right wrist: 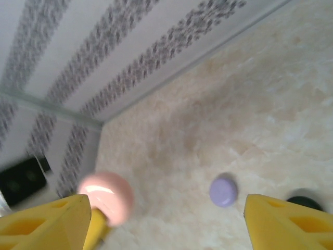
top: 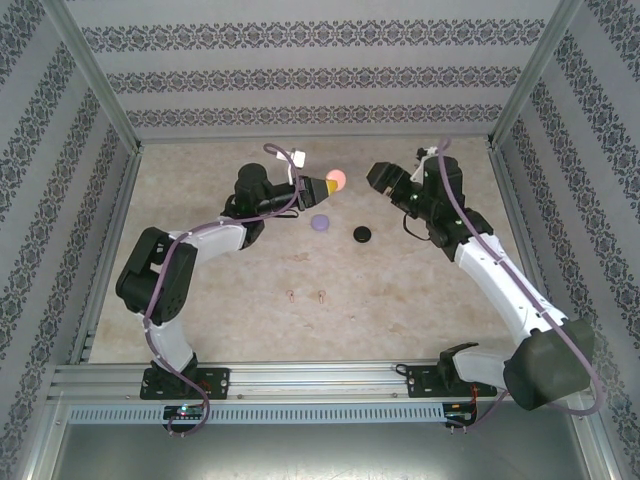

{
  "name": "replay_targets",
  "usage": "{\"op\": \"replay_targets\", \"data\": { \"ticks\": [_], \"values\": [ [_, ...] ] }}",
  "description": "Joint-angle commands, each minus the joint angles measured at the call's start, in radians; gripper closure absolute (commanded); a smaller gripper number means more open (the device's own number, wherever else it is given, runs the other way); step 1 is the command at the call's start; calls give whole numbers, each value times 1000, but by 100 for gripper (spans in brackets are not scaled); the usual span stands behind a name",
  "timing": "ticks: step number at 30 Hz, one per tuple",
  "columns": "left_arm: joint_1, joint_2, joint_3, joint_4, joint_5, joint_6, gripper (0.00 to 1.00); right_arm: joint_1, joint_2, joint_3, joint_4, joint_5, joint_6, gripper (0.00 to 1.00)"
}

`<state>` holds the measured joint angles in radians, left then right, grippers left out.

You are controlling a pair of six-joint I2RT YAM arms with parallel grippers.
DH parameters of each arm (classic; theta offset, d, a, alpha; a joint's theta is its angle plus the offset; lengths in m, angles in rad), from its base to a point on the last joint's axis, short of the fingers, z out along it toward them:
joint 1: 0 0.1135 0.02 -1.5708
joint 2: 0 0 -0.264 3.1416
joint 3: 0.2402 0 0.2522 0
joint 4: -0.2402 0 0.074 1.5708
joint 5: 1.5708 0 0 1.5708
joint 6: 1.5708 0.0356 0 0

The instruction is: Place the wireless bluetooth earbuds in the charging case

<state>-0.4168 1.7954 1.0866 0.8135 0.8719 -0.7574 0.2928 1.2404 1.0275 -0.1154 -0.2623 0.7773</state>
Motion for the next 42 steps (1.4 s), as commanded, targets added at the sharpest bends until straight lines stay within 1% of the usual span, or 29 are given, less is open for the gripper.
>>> {"op": "replay_targets", "data": {
  "ticks": [1,3,6,9,20,26,32,36,42],
  "values": [
    [5,-53,41,-120,90,82,100,12,-24,-34,61,-139,-284,22],
    [6,-59,41,-128,112,75,100,11,-18,-48,81,-186,-319,23],
    [6,-62,38,-129,138,61,100,18,2,-61,121,-251,-326,23],
    [5,-72,29,-140,143,67,100,40,30,-53,136,-278,-334,24],
    [4,-93,29,-172,153,87,100,59,138,-6,160,-261,-328,28],
    [3,-101,26,-181,171,97,100,20,166,-25,198,-237,-291,31],
    [-3,-118,20,-169,175,95,100,-23,208,-55,224,-240,-261,34],
    [-4,-120,19,-167,169,97,100,-53,185,-93,225,-259,-248,35],
    [-7,-101,27,-134,167,78,100,-59,70,-158,271,-331,-197,34]
  ]
}}
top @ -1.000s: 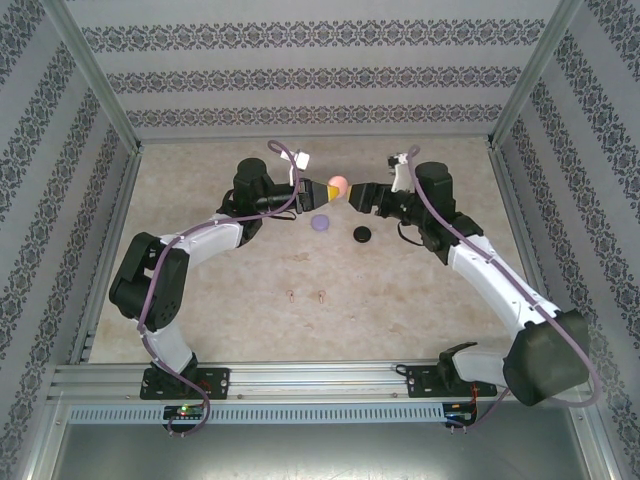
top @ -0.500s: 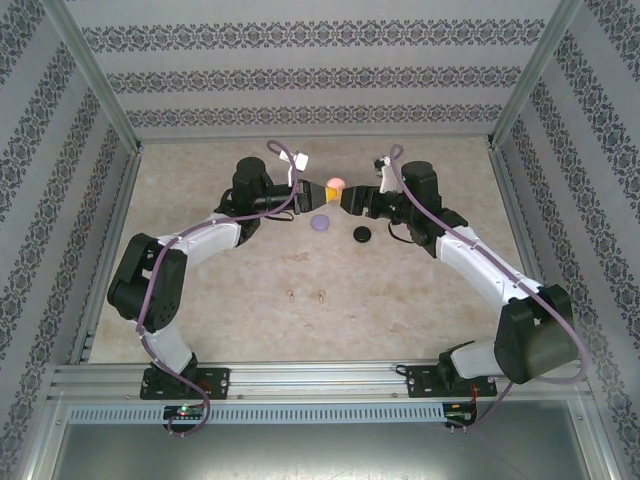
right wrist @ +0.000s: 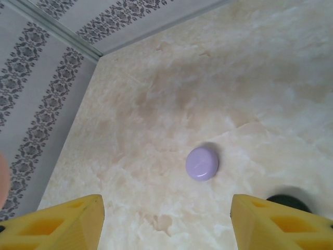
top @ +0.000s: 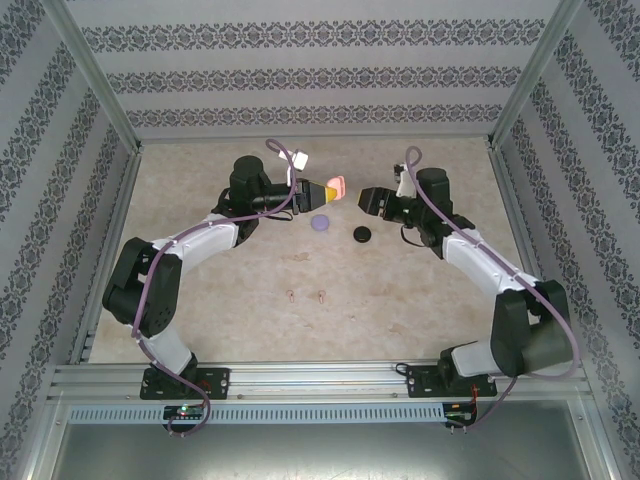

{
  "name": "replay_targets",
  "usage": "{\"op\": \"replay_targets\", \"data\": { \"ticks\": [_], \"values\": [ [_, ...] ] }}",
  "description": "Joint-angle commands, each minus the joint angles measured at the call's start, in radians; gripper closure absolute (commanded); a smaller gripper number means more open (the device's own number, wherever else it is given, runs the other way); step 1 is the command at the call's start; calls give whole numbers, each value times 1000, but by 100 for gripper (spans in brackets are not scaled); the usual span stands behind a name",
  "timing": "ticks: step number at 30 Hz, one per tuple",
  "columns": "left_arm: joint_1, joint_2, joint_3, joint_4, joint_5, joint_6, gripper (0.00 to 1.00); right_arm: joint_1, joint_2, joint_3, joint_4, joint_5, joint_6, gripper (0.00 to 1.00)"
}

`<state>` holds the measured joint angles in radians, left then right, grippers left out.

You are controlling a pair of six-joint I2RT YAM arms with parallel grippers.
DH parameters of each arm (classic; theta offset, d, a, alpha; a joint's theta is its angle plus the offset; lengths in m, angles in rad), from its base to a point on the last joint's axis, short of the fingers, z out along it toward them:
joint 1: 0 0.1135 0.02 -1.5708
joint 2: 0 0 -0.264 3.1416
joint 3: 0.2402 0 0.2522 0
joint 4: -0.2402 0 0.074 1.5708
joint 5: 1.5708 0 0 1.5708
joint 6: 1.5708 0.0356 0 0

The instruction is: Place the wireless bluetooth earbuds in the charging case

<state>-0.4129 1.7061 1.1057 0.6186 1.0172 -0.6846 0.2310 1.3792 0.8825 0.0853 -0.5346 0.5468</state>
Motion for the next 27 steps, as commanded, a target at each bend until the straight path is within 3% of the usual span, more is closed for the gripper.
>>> {"op": "replay_targets", "data": {
  "ticks": [1,9,27],
  "values": [
    [-9,-6,9,71,25,-2,100,6,-81,-18,85,-73,44,34],
    [-15,9,16,82,31,-15,100,32,-61,16,177,-174,87,38],
    [-20,13,30,82,26,-15,100,59,7,44,193,-205,91,53]
  ]
}}
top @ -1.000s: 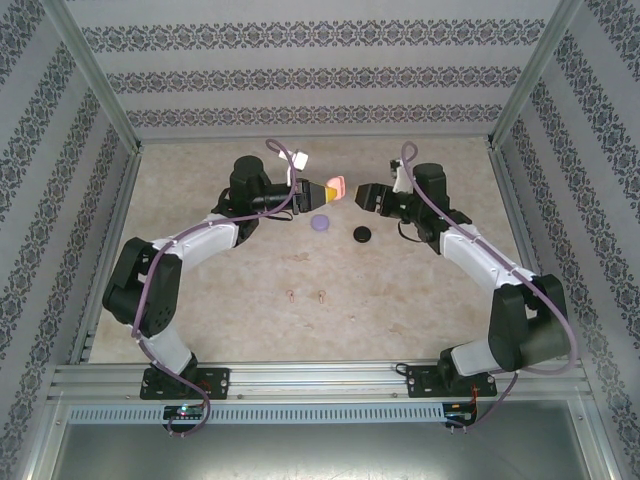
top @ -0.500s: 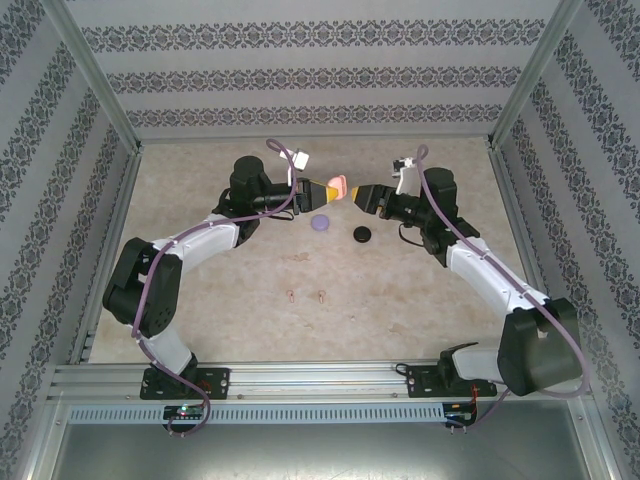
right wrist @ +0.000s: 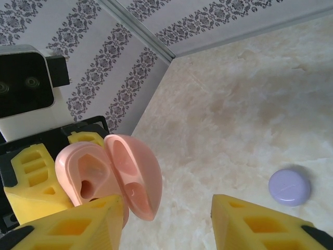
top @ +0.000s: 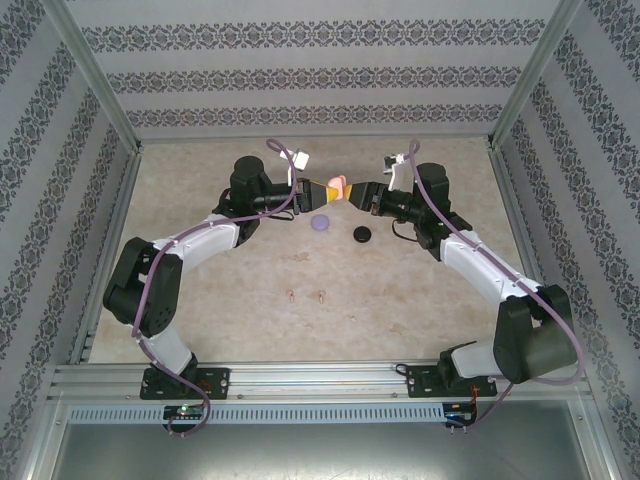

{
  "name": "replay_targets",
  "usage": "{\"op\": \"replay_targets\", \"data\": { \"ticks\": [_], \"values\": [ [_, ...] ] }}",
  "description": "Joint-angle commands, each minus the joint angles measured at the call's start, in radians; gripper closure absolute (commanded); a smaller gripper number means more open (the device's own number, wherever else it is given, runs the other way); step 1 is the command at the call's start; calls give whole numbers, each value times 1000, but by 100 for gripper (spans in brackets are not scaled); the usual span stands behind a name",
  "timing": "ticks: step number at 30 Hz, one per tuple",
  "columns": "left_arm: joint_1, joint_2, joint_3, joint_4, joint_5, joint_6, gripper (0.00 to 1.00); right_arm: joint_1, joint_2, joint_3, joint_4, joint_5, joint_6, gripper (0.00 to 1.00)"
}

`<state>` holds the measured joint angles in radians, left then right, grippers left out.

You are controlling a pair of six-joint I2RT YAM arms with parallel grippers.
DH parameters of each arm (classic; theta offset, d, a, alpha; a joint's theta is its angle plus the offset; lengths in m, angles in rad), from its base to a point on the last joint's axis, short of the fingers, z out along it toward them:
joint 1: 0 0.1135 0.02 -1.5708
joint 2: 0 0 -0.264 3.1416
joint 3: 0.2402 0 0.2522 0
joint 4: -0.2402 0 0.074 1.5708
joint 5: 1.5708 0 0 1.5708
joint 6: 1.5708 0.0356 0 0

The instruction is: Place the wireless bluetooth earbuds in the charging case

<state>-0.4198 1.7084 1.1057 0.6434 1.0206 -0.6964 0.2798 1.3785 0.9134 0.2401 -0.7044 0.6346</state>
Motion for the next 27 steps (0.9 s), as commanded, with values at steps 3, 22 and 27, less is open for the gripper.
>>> {"op": "replay_targets", "data": {
  "ticks": [3,22,27],
  "values": [
    [-13,13,33,58,22,-6,100,11,6,6,40,-54,1,53],
    [-25,11,38,38,29,7,100,13,51,34,30,-35,0,60],
    [-27,13,32,36,31,6,100,2,45,51,30,-9,7,63]
  ]
}}
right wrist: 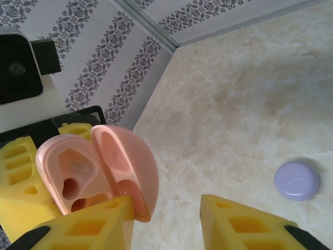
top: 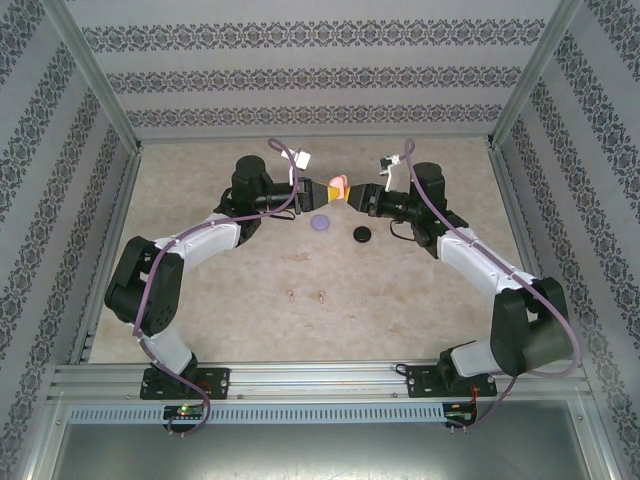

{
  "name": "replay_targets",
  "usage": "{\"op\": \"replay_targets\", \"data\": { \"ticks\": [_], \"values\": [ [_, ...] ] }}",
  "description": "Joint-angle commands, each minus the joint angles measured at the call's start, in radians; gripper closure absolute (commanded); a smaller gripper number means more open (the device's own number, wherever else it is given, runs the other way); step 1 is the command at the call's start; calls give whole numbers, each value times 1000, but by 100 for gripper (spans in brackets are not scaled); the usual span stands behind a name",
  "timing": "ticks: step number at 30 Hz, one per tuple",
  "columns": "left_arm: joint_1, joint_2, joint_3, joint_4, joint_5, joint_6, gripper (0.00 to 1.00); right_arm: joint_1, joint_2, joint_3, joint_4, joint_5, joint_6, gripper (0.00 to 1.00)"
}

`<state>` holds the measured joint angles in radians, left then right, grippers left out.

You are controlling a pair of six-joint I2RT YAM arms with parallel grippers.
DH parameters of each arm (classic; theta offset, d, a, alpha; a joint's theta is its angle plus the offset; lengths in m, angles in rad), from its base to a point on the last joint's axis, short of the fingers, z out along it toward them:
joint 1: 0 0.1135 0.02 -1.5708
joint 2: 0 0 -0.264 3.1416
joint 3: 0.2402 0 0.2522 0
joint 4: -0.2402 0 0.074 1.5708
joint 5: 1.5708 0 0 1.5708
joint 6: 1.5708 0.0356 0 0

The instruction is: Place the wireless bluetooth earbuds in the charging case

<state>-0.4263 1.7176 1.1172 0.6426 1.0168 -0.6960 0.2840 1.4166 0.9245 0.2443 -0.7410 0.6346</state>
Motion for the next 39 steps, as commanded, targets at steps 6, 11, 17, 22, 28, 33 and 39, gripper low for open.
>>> {"op": "replay_targets", "data": {
  "ticks": [6,11,17,22,28,33,39],
  "values": [
    [-25,5,15,40,32,6,100,-14,13,65,20,22,11,65],
    [-30,7,23,42,29,4,100,-10,30,66,22,10,16,68],
    [-35,13,32,38,25,2,100,9,31,62,20,-13,0,82],
    [-39,17,37,32,-1,-2,100,11,27,71,9,-14,-7,97],
    [-37,14,50,-34,-80,29,64,8,21,98,-61,26,-45,100],
    [-22,6,120,-180,-123,127,44,-1,19,142,-217,94,-154,100],
    [39,-2,267,-497,-124,343,29,-27,49,200,-406,156,-323,100]
  ]
}}
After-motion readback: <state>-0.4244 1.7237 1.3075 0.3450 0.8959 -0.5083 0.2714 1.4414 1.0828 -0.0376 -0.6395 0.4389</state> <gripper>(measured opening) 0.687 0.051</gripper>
